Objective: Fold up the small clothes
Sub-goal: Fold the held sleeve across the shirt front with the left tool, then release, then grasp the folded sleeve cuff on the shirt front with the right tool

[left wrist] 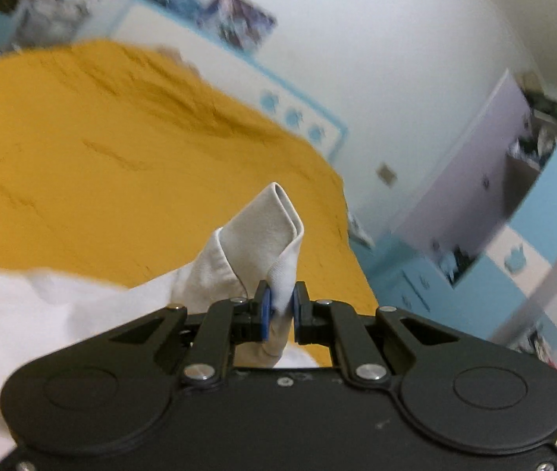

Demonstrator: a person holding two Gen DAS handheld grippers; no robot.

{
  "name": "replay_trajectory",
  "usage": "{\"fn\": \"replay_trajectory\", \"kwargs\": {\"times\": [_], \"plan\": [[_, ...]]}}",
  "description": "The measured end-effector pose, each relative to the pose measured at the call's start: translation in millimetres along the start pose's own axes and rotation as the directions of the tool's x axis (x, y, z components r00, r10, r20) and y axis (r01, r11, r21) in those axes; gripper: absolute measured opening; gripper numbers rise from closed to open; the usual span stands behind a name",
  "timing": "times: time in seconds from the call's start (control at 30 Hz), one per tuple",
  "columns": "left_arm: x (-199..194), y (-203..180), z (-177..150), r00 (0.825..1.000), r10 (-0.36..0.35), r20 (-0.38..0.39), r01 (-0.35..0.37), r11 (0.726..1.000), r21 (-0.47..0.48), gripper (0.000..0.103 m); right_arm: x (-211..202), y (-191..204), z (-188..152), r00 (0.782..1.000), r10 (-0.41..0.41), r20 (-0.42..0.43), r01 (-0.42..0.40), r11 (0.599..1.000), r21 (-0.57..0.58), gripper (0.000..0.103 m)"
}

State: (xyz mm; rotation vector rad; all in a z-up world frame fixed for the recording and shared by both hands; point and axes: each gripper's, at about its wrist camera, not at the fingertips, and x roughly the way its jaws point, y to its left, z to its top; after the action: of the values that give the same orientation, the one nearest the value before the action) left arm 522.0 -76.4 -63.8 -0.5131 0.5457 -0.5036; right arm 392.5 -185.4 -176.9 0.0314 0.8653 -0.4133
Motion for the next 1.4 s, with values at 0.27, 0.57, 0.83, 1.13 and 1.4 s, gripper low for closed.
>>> {"fn": "replay_trajectory", "kwargs": {"times": [0.27, 0.57, 0.83, 1.13, 1.4], "plan": [[134, -14, -103, 0.963, 0.06, -0.264, -0.046, 0.997, 0.057, 0.009, 15, -46, -16, 0.998, -0.039, -0.045, 0.041, 0.999, 0.027, 0.103], [198, -10, -164, 0.898, 0.1, -0.429, -0.031, 0.986, 0.166, 0.019, 22, -55, -25, 0.997, -0.046, -0.057, 0.049, 0.998, 0.039, 0.103], [97, 27, -92, 0.948, 0.239, -0.21, -0.15, 0.918, 0.368, 0.051, 17, -67, 1, 0.998, 0.067, 0.02, -0.069, 0.989, 0.127, 0.101], [37, 147, -57, 0.872, 0.476, -0.118, -0.425, 0.853, 0.302, 0.049, 65, -44, 54, 0.968, 0.249, 0.04, -0.252, 0.955, 0.159, 0.052], [41, 180, -61, 0.844, 0.516, -0.145, -0.463, 0.838, 0.288, 0.049, 115, -10, 67, 0.95, 0.311, -0.007, -0.301, 0.925, 0.234, 0.023]]}}
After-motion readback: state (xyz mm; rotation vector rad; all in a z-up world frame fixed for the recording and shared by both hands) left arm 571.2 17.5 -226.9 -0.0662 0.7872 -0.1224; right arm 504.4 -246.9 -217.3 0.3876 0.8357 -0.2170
